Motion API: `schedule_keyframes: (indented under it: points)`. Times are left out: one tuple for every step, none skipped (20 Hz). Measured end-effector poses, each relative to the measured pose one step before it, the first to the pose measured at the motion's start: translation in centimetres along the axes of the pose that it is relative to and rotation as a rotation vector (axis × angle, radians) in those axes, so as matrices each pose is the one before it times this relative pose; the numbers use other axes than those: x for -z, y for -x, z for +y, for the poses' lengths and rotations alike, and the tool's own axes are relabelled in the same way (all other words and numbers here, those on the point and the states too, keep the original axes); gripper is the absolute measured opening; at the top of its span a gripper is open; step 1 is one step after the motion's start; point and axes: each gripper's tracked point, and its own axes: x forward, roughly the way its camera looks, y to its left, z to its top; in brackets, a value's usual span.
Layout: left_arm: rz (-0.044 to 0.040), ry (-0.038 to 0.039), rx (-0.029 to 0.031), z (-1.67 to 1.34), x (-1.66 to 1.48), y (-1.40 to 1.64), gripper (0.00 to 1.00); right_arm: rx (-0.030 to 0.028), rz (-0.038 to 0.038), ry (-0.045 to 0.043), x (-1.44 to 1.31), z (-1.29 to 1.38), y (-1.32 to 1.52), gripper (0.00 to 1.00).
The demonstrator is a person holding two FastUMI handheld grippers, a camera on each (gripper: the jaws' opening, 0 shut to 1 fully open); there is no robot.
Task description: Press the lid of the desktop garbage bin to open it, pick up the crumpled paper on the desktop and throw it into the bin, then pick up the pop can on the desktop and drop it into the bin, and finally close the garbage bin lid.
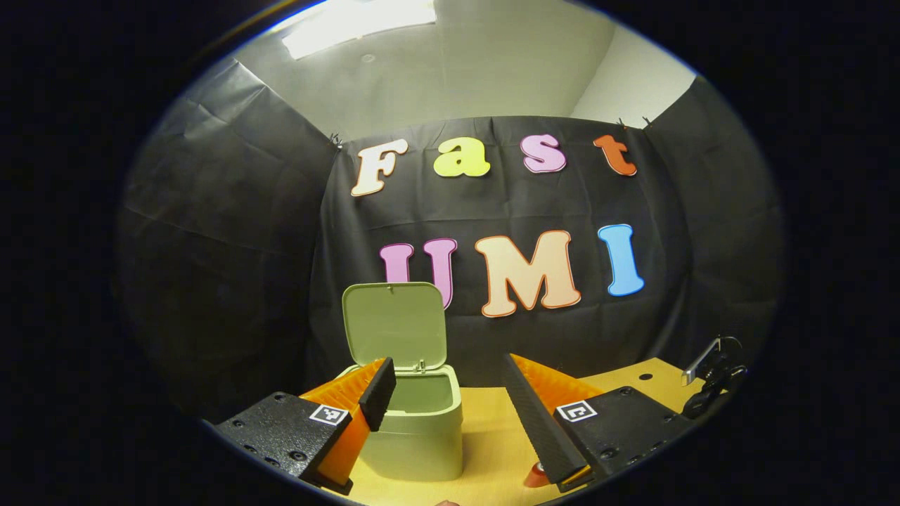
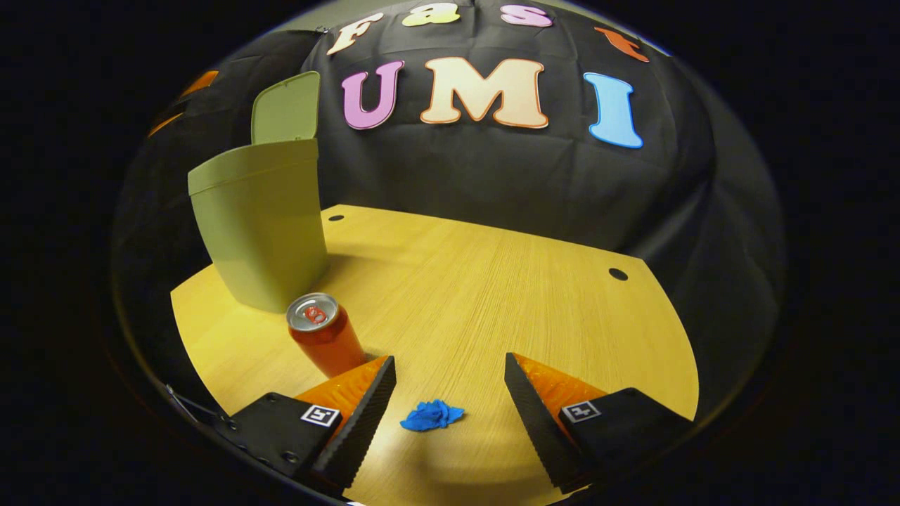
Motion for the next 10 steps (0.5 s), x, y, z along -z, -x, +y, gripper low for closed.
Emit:
schedule_keyframes:
  points:
    - [0.00603,-0.00142,-0.00407,0.184,0.118,-0.03,0.91,-0.0013,0.01757,0.00489,0.66,0.059,-0.187,0.98]
    - [0.00478,0.00011,-0.00586,0.267,0.241,0.144,0.91,-0.00237,0.01767,0.00533,0.85,0.168,-0.407,0.98]
    - [0.00362,-0.00134,-0.00587,0.292,0.033,-0.01,0.91,-0.00492,0.0206,0.00486,0.627,0.161,-0.331,0.98]
    - [0.00386,-0.00271,-0.00689,0.291,0.108,0.05,0.91,-0.00347,0.02028,0.00823,0.596,0.222,-0.539,0.98]
    - [0.0025,-0.00379,-0.00731,0.283,0.06,0.084,0.91,-0.00481,0.02476,0.00874,0.822,0.178,-0.372,0.98]
    - [0.00375,-0.00597,-0.00576,0.282,0.104,0.106,0.91,-0.01133,0.02731,0.0008,0.881,0.338,-0.339,0.98]
    - [0.00166,-0.00658,-0.00591,0.22,0.055,0.06,0.91,-0.00668,0.01866,-0.00274,0.817,0.086,-0.131,0.99]
    - [0.00194,-0.0064,-0.00458,0.206,0.062,0.105,0.91,-0.00543,0.01667,-0.00219,0.769,0.259,-0.206,0.99]
    - [0.0011,-0.00619,-0.00538,0.201,0.019,0.067,0.91,-0.00726,0.0104,-0.00135,0.336,0.215,-0.164,0.99]
    - [0.00127,-0.00351,-0.0024,0.144,0.036,0.076,0.92,-0.00688,0.01317,-0.00279,0.514,0.205,-0.153,0.98]
